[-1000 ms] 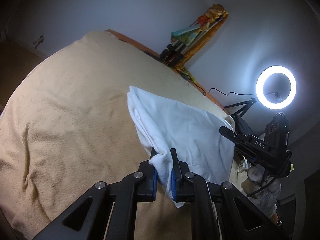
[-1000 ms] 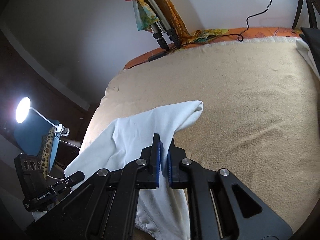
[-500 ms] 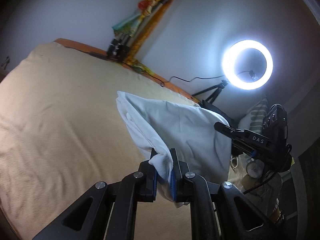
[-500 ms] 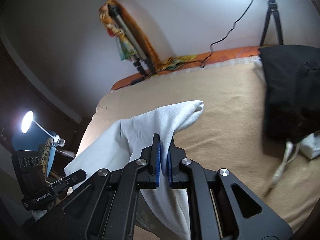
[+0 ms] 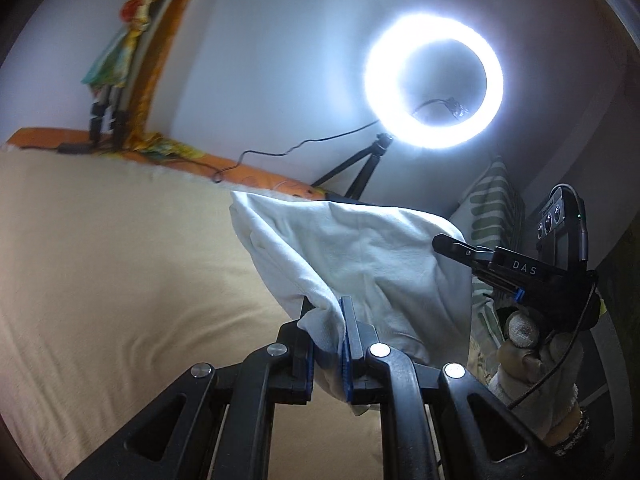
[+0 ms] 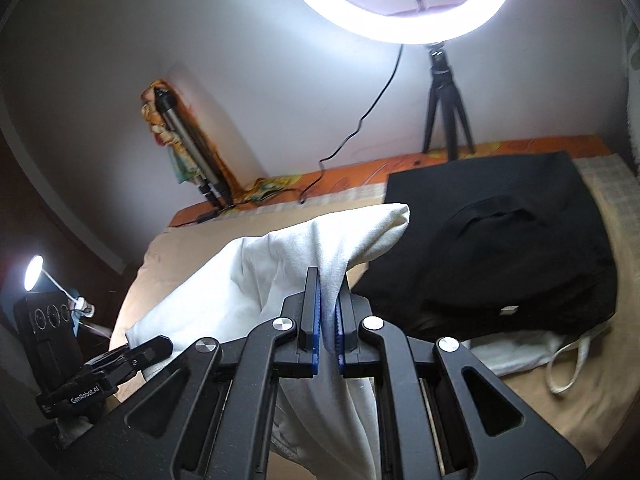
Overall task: Fold small clothes
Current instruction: 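Carry the folded shirt with both grippers and lay it on the black bag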
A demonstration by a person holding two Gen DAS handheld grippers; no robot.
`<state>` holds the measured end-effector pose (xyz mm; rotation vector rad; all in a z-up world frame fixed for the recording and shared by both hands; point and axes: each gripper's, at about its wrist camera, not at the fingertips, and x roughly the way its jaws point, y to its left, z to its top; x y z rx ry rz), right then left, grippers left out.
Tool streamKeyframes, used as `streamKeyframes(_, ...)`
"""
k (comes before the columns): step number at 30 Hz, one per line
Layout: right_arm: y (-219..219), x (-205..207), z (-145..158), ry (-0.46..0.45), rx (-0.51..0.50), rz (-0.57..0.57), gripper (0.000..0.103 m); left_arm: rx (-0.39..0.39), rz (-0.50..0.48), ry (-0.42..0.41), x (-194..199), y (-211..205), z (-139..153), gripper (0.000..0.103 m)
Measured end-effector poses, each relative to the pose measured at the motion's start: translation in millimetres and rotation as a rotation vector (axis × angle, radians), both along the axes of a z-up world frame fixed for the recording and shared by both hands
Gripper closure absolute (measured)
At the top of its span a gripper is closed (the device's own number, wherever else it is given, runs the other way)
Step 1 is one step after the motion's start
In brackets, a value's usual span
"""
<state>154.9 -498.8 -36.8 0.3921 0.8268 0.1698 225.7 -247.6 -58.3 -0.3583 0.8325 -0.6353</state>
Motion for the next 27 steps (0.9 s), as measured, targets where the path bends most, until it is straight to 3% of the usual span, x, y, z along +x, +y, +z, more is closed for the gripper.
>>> streamKeyframes(6,-51,6,13,-0.025,-0.075,-0.044,0.096,0.02,-0.037,-0.05,23,-62,5,0.096)
streamKeyframes(14,-132,25,28,-0.063,-0.098,-0.119,0.096,0.052,-0.073,-0.14,57,-146,7,0.096)
streamKeyframes(21,-178,58,-9,-0.03,-0.134,-0.088,0.096,0.086,-0.083,-0.128,82,-198,-31,0.096)
streamKeyframes(27,-193,76,-48,0.038,-0.201,-0.101,0.096,0.128,-0.08,-0.089,85,-201,-57,0.096)
